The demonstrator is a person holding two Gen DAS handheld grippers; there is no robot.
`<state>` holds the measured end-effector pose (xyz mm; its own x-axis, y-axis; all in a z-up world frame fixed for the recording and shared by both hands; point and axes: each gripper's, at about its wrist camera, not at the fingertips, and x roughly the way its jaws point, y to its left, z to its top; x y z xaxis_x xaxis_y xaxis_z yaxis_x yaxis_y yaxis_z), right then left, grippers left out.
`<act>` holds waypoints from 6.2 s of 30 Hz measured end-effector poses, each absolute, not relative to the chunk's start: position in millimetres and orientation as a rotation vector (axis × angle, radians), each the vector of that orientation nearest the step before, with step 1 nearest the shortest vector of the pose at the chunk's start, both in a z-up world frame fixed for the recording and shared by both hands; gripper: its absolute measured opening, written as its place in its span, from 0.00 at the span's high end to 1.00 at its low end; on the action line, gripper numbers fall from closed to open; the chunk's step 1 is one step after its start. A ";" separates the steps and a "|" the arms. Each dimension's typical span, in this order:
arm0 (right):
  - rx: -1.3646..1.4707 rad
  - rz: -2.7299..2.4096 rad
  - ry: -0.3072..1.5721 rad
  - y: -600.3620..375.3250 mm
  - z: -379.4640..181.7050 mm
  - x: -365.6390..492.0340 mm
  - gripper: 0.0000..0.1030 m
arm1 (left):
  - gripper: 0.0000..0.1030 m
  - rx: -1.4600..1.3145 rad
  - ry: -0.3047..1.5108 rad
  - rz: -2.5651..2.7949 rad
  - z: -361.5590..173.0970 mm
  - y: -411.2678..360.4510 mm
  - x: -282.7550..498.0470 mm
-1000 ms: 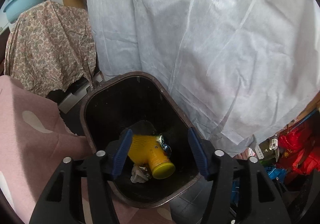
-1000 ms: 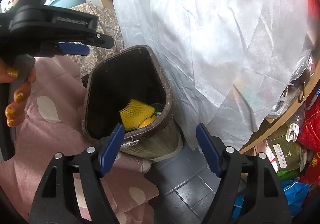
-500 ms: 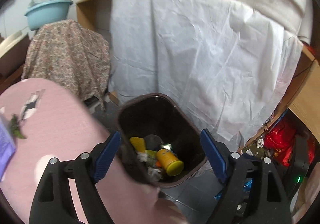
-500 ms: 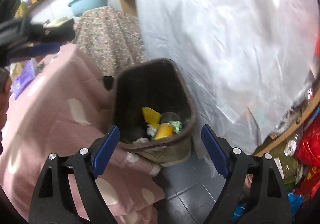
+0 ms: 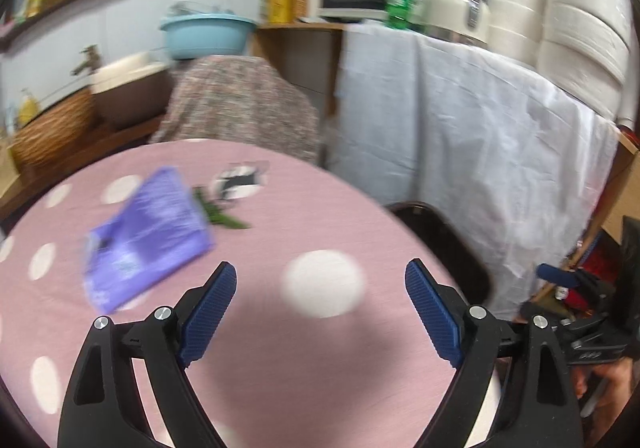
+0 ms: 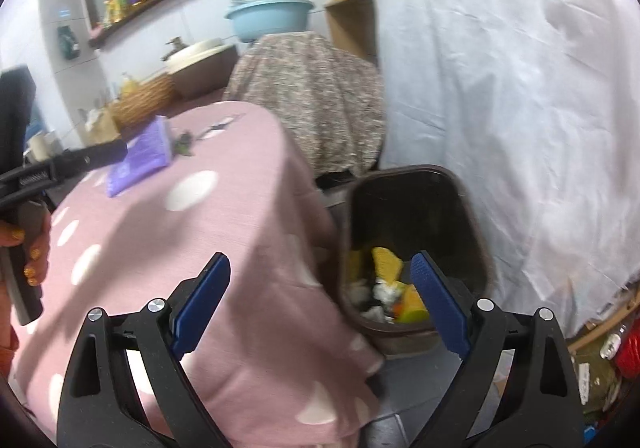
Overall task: Collect trash
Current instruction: 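Move both tools back over the table toward the purple bag and green stem, then grasp the purple wrapper bag with the left tool while the right tool grasps the green stem, then carry the purple bag and green stem over the black bin with both tools, then open both tools to drop the purple bag and green stem into the bin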
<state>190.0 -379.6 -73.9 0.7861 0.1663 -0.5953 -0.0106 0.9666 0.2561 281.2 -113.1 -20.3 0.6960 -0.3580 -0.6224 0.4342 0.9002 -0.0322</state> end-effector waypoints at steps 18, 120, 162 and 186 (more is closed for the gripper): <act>0.147 0.228 0.659 -304.2 -41.2 190.8 0.08 | 0.31 0.086 0.696 -0.261 -38.0 49.2 376.9; -0.074 0.432 0.744 -212.8 -19.7 304.4 0.90 | 0.91 0.126 0.758 -0.401 -35.9 4.0 243.9; 0.292 -0.147 0.769 -475.1 -119.2 160.1 0.90 | 0.83 0.484 1.021 -0.545 -104.6 -390.3 346.3; 0.410 -0.031 0.940 -478.4 -191.3 257.1 0.90 | 0.37 0.322 0.824 -0.613 -57.3 -361.9 313.8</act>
